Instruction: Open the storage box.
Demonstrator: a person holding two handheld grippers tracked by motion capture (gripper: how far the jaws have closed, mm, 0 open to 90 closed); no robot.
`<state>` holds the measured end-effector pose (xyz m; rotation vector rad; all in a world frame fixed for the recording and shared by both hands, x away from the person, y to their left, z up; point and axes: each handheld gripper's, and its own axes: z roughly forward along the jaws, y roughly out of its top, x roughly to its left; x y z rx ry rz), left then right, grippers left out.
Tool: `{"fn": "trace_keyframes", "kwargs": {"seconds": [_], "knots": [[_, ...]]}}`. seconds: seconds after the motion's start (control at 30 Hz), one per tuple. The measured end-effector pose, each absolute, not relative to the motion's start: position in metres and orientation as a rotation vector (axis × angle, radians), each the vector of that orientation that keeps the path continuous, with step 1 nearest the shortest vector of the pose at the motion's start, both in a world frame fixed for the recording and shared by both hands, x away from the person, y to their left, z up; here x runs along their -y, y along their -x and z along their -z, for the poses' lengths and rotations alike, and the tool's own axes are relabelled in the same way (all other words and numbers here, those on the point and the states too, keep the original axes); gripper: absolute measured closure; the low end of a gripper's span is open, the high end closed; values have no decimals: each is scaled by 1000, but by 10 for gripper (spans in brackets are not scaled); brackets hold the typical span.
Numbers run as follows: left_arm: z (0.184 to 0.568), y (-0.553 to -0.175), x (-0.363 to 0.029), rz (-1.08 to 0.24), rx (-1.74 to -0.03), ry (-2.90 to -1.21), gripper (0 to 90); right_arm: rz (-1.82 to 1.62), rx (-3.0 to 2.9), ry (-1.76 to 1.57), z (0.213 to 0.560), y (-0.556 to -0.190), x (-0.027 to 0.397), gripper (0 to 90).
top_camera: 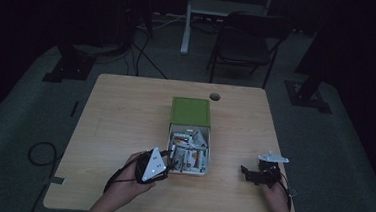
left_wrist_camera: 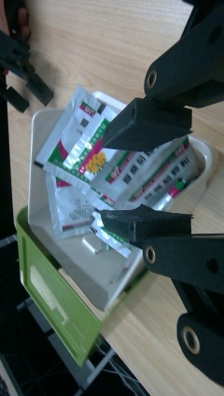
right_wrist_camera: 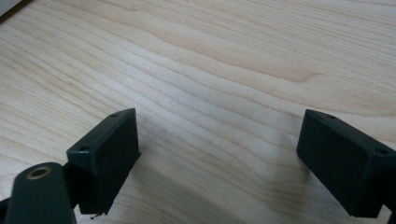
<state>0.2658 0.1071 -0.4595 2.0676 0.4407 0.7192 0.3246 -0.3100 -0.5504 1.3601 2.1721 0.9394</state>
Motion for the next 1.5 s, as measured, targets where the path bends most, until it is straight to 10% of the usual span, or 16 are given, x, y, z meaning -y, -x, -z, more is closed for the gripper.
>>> {"fn": "trace_keyframes", "kwargs": {"seconds": [1.5], "knots": [[503,-291,-221,-681,-942,-1917,512,-939,-2170,-1360,550,-324,310,123]]}}
